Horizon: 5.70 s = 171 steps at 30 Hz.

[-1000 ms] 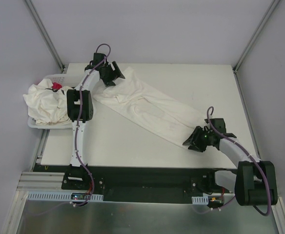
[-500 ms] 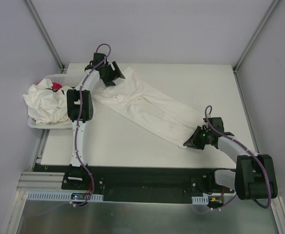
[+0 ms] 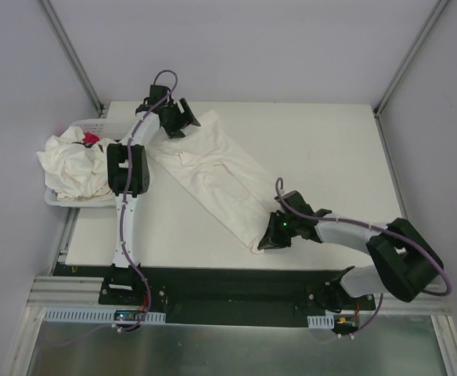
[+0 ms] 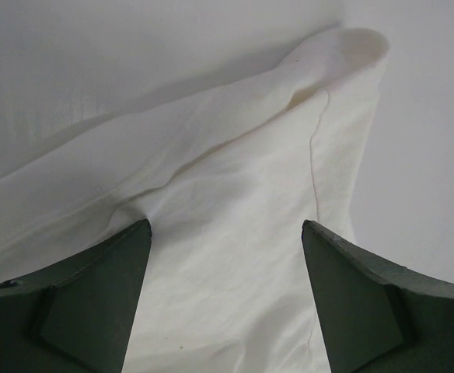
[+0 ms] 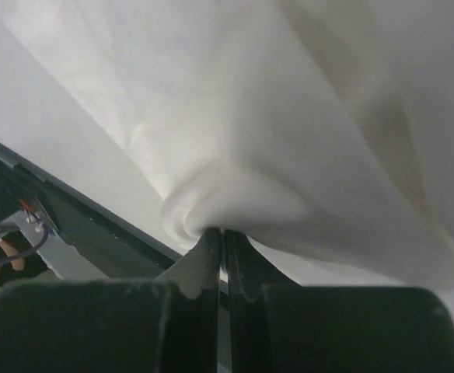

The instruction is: Fold and stack the t-shirts

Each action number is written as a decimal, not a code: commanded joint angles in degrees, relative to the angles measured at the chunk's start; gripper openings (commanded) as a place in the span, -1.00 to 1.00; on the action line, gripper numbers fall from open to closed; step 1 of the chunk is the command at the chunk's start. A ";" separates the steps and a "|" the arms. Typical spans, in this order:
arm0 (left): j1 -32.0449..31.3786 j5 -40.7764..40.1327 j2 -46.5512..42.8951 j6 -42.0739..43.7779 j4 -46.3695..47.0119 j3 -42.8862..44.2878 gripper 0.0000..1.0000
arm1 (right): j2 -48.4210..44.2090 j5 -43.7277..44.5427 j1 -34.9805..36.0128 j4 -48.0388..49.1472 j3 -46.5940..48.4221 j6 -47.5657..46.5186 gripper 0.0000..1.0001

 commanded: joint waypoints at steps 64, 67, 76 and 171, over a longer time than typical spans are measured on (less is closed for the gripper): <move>-2.96 -8.39 -34.19 10.73 2.76 -26.19 0.59 | 58.65 -4.70 -14.65 -20.39 89.39 -18.81 -0.06; -2.96 -7.78 -35.60 11.00 2.67 -27.69 0.59 | 61.73 -6.28 -15.62 -19.16 91.08 -17.32 -0.06; -2.96 -6.72 -38.85 10.56 2.76 -30.76 0.59 | 64.99 -9.09 -16.42 -12.75 90.20 -12.22 -0.07; -15.09 21.75 -5.37 -7.63 24.09 -8.88 0.64 | 27.55 -10.94 -44.98 15.21 39.67 1.58 -0.37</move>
